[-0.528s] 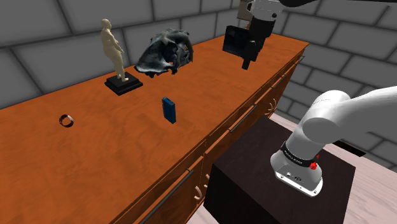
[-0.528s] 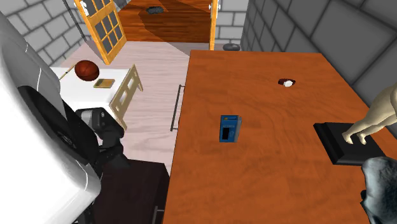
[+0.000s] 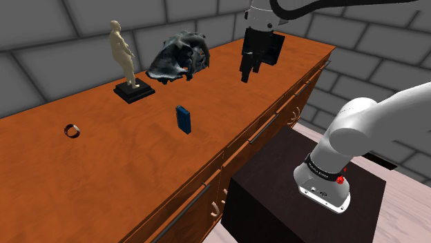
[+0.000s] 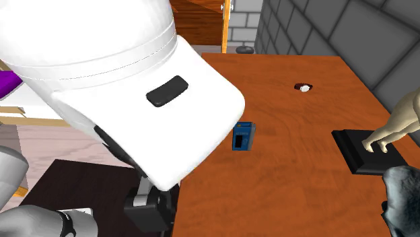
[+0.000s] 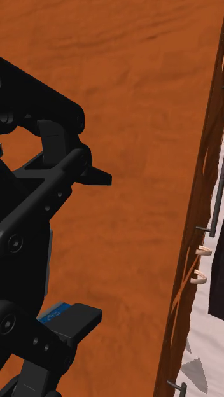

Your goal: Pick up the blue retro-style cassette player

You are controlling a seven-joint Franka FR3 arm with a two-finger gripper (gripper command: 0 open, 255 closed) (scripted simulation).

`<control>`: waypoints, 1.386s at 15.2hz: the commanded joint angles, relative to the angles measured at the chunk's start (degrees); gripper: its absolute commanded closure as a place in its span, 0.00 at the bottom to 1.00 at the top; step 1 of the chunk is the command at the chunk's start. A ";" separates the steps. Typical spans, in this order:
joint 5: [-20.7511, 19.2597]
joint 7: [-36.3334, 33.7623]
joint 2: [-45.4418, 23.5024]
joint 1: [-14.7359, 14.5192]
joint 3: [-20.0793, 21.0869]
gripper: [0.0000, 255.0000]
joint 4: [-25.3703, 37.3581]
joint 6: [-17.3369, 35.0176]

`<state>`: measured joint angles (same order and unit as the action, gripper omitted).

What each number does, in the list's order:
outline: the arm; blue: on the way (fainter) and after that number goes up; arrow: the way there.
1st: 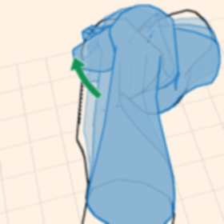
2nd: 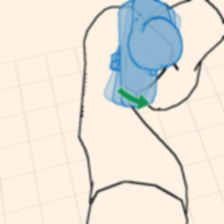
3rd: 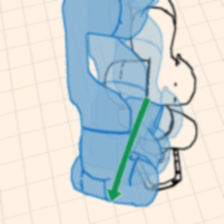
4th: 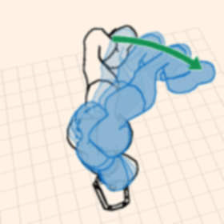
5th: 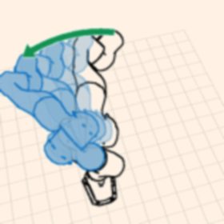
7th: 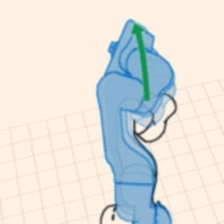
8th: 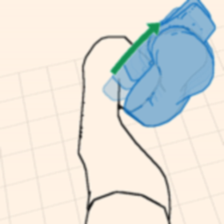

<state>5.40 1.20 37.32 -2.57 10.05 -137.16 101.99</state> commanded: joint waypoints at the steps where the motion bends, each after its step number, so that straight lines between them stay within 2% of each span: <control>1: 0.50 -2.38 -4.16 -0.26 2.20 0.00 2.04 2.01; 6: 0.22 -8.30 -14.11 -0.52 7.33 0.00 7.56 6.03; 10: -1.63 -13.49 -22.72 -0.62 11.10 0.00 13.25 8.35; 15: -6.09 -20.56 -34.36 -1.41 14.92 0.00 22.02 9.74; 21: -12.56 -27.98 -47.75 -4.41 16.89 0.00 33.82 8.90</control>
<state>-5.99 -25.57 -8.04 -6.34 26.75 -105.84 111.40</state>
